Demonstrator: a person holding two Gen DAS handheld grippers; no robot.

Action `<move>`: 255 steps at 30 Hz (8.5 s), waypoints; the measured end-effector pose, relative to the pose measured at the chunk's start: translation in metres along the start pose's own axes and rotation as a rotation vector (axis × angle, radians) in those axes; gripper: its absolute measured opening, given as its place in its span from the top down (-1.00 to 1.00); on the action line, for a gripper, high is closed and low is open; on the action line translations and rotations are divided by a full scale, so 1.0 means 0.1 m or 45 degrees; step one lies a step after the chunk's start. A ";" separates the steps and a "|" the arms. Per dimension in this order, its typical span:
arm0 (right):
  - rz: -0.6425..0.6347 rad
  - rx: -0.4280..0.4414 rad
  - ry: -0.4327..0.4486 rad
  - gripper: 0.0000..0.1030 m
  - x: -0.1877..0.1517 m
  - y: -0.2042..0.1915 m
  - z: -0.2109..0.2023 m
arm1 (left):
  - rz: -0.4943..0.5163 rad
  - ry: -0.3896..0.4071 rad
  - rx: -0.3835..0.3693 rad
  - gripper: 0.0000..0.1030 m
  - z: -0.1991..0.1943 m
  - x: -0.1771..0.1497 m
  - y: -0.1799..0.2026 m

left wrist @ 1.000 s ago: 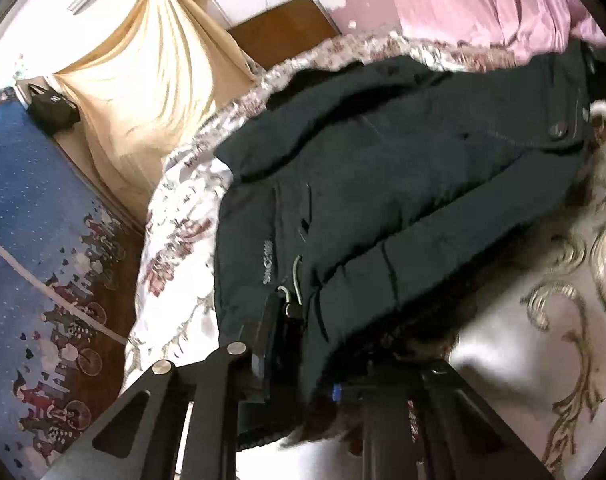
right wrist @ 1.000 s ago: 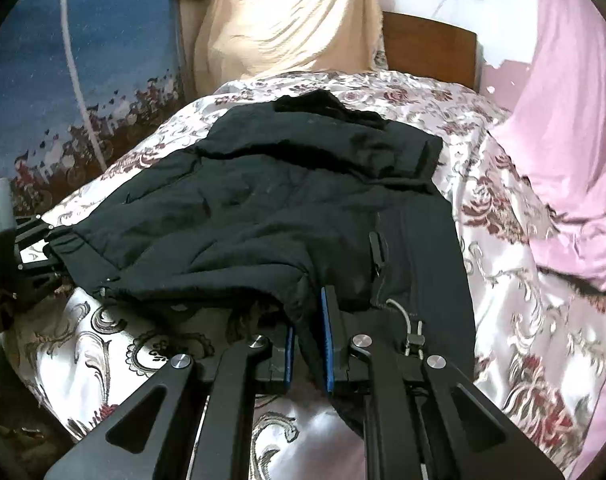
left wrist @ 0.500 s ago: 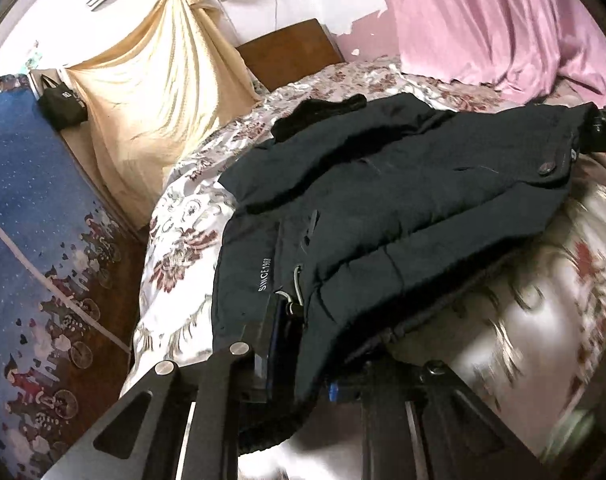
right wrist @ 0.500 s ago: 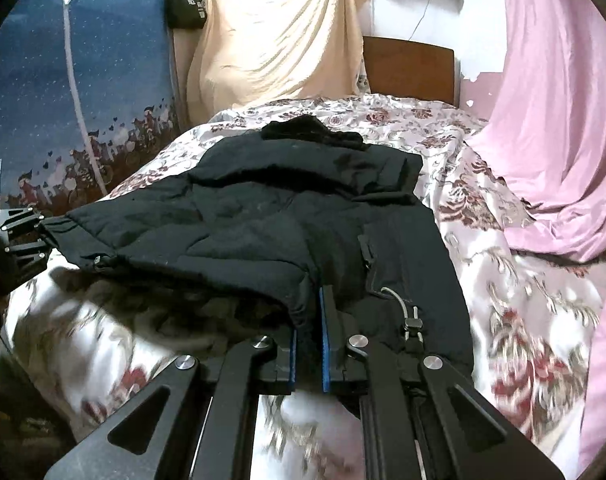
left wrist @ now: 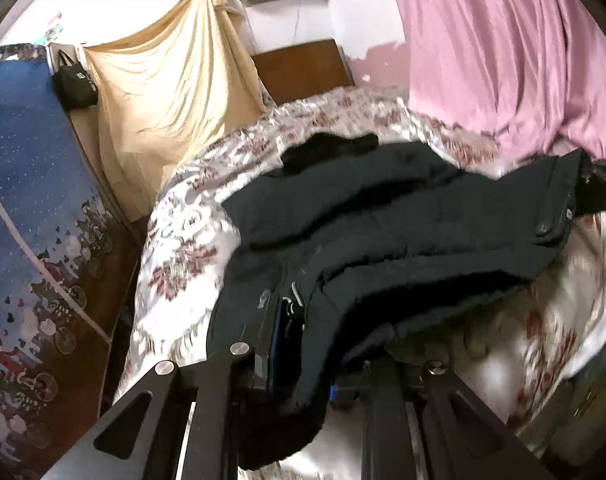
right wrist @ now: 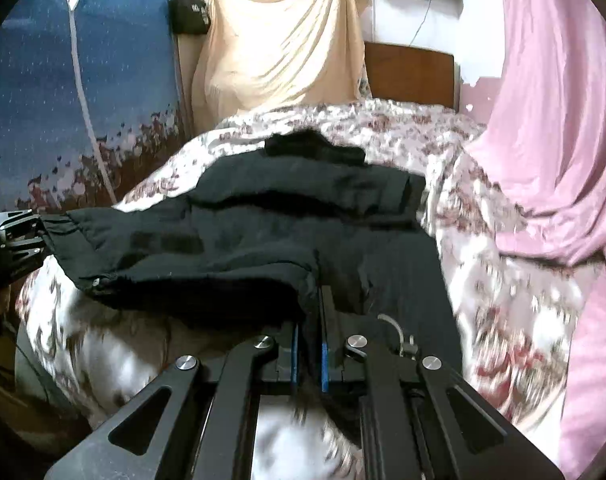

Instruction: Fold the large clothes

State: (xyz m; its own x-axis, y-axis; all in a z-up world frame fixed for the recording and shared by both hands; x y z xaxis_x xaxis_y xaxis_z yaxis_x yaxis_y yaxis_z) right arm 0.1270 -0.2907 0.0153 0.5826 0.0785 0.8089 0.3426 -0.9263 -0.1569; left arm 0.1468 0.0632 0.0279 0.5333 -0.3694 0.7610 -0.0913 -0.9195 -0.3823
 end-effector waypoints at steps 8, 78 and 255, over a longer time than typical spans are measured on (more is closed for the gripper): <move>-0.030 -0.040 0.142 0.87 0.81 0.22 0.23 | -0.055 0.073 0.012 0.68 0.36 0.74 -0.15; -0.010 -0.030 0.112 -0.79 2.28 1.28 2.86 | -0.428 -0.141 -0.260 -0.79 3.40 2.09 0.23; 0.617 0.354 -0.284 0.38 1.46 2.07 3.68 | -0.531 -0.636 -0.360 0.62 4.13 1.35 -0.18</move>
State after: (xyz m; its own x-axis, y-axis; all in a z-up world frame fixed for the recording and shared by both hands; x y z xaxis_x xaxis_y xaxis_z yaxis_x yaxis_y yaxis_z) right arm 0.5543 -0.3349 -0.1077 0.8510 -0.2253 0.4744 0.1617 -0.7470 -0.6449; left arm 0.5672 0.0849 -0.0790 0.8872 0.0647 0.4569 0.0257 -0.9955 0.0910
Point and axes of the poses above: each gripper's, at about its wrist camera, not at the fingertips, and z roughly the way its jaws point, y to its right, x to its top, the point moved 4 cm from there along z, roughly the way its jaws point, and after that the axes turned 13 degrees about x, right-handed, at the moved point
